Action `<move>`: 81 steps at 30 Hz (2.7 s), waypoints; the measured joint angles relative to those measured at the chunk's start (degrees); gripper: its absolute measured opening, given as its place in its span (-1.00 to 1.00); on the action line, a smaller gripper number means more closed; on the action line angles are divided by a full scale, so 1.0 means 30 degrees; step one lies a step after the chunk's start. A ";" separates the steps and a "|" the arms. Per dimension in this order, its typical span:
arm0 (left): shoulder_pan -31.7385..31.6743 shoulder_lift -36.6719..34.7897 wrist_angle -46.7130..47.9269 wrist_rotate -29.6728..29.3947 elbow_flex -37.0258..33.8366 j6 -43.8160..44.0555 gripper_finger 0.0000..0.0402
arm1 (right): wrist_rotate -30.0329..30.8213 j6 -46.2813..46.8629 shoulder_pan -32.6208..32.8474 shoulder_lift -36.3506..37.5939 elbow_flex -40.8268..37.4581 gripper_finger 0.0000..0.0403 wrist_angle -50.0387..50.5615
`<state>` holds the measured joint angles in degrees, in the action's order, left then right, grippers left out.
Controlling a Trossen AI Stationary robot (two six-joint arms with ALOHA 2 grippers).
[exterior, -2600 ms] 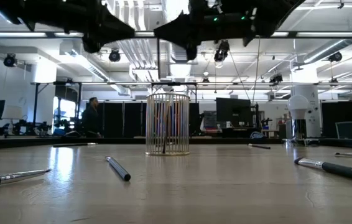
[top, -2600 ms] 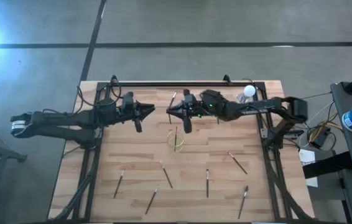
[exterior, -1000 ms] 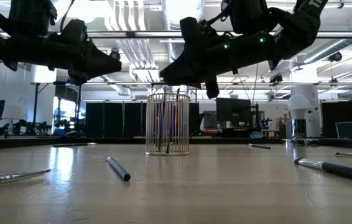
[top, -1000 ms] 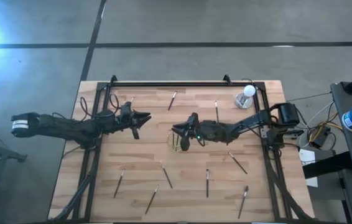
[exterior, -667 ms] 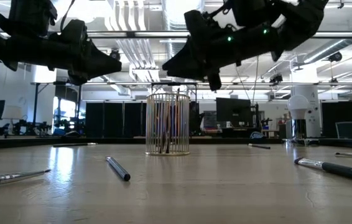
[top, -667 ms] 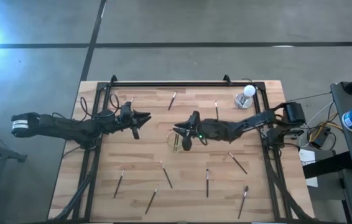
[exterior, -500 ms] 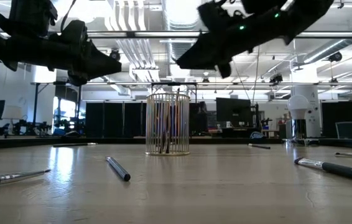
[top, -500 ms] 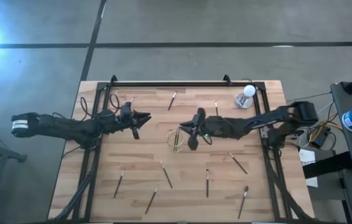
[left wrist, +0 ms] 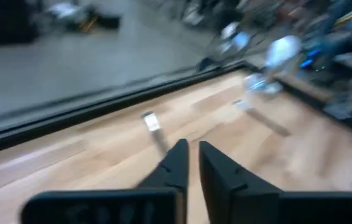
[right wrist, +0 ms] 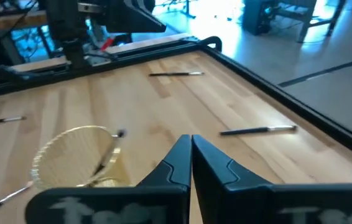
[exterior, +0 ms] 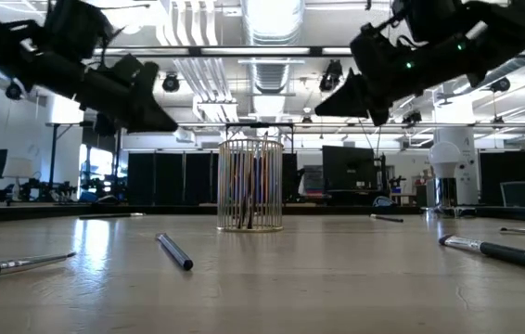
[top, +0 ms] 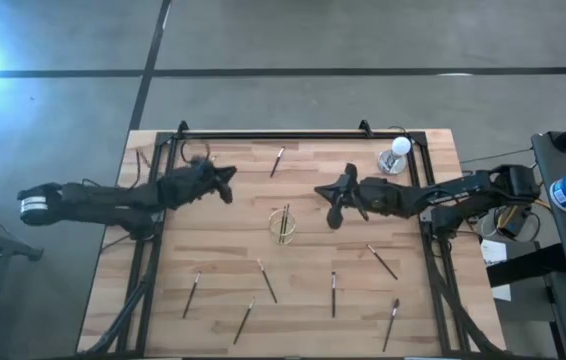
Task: Pick & Place Makeup Brushes
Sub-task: Put the eyeshadow brush into the gold makeup brush holder
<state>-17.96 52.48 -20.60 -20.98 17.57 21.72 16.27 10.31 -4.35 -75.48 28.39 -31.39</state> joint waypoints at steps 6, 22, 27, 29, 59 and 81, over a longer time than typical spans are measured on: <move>-0.5244 0.1001 0.4815 0.4732 0.2749 -0.0244 -0.99 | -0.0015 -0.0159 -0.0700 0.0618 -0.0848 -0.96 -0.0316; -0.8441 0.8560 0.9741 0.6313 0.7817 -0.2371 -1.00 | -0.0073 -0.0511 -0.1277 0.0539 -0.0864 -0.96 -0.0032; -0.9572 0.9912 1.2944 0.4082 0.9031 -0.3105 -0.98 | -0.0070 -0.0816 -0.1299 0.0539 -0.0872 -0.96 -0.0039; -0.9917 1.0376 1.3489 0.3791 0.9218 -0.3108 -0.91 | -0.0066 -0.0917 -0.1324 0.0539 -0.0867 -0.96 -0.0039; -1.2159 1.2783 1.2651 0.5174 0.9061 -0.3440 -0.41 | -0.0036 -0.1978 -0.1314 0.0532 -0.0719 -0.96 -0.0206; -1.2283 1.2951 1.2362 0.5614 0.9061 -0.3615 -0.41 | -0.0029 -0.1785 -0.1307 0.0532 -0.0719 -0.96 -0.0206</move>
<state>-54.81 91.33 16.49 -4.14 44.75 10.87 16.19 4.95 -8.27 -73.89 26.24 -32.01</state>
